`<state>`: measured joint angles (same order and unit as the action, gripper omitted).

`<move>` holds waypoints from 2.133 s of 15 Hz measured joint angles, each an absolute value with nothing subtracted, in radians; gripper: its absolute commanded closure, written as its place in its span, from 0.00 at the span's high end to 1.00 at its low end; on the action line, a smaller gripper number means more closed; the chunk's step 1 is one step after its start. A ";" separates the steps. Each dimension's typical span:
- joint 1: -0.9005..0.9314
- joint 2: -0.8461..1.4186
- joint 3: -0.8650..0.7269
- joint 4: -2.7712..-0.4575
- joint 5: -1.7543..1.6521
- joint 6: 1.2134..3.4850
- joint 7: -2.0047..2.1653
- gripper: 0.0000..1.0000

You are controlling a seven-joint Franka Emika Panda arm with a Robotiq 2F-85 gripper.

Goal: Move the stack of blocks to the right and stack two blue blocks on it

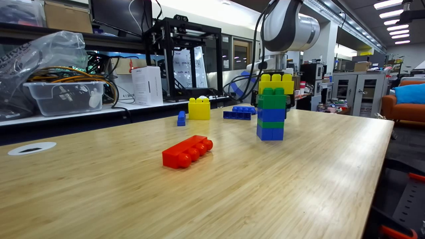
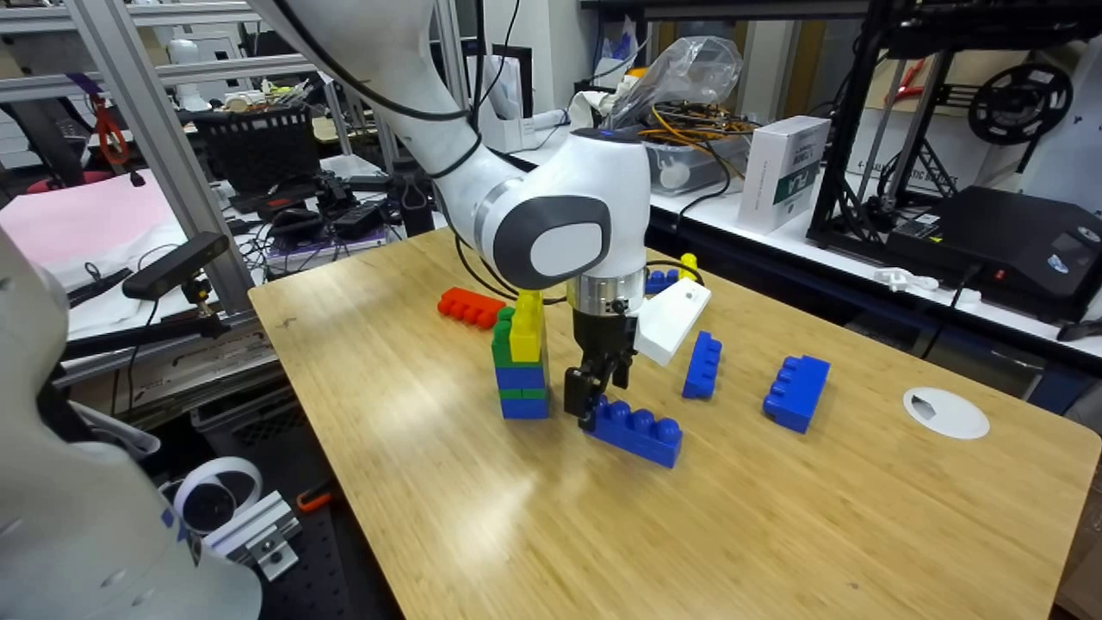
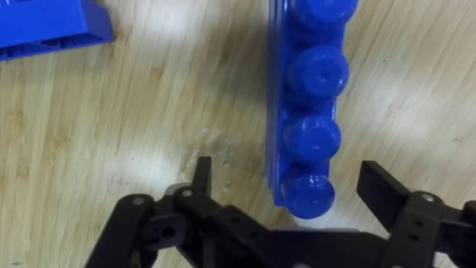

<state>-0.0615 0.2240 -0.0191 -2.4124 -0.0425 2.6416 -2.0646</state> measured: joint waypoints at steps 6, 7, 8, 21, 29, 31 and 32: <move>-0.052 0.224 -0.013 -2.422 -0.130 2.642 -1.970 1.00; -0.050 0.223 -0.011 -2.423 -0.140 2.642 -1.960 1.00; -0.049 0.222 -0.008 -2.425 -0.149 2.641 -1.950 1.00; -0.037 0.211 0.008 -2.446 -0.209 2.642 -1.926 0.16; -0.037 0.210 0.008 -2.449 -0.241 2.644 -1.925 0.10; -0.037 0.205 0.008 -2.449 -0.241 2.647 -1.925 0.10; -0.038 0.195 0.008 -2.449 -0.238 2.647 -1.925 0.10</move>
